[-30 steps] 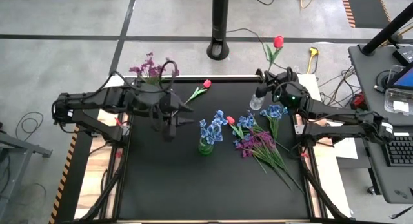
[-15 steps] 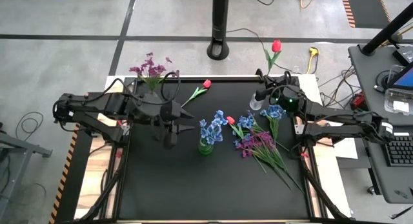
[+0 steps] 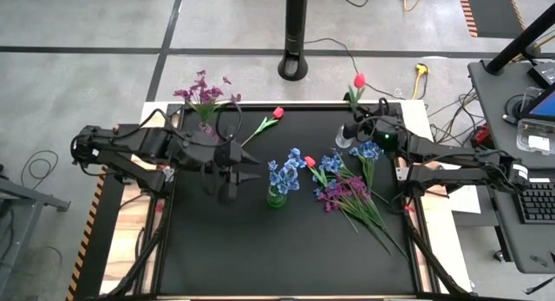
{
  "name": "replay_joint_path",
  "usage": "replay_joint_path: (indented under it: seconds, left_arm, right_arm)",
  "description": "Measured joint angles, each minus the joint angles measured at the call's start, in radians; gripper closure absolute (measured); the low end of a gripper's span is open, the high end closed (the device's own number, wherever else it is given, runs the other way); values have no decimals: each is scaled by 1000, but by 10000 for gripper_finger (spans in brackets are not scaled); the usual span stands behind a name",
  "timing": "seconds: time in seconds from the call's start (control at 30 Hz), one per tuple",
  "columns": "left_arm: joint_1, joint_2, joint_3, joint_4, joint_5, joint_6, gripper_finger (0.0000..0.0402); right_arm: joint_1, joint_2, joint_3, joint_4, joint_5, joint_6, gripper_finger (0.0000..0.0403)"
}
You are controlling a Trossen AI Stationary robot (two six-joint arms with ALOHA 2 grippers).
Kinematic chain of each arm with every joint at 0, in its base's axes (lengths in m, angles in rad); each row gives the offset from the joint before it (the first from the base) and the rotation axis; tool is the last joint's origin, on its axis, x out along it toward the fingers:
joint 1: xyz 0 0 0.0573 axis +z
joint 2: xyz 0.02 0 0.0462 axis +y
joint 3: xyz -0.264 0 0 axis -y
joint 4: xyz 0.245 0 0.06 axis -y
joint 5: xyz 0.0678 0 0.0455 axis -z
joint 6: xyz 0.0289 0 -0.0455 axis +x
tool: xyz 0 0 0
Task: Sort flowers into vase by color
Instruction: Put the bottom left red flower into the transparent crystal vase, then put the left purple flower into the purple crystal vase
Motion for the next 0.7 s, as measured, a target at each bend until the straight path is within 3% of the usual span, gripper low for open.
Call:
replay_joint_path:
  seconds: [0.17,0.4,0.7]
  left_arm:
    - [-13,10,0,-25,0,-23,240]
    - [-49,39,-30,-131,-59,-115,240]
    - [-74,25,-156,-163,-95,-246,240]
  right_arm:
    - [18,-14,0,-74,0,58,256]
    - [93,-22,47,-358,-8,193,207]
    - [294,-20,111,-435,-36,268,200]
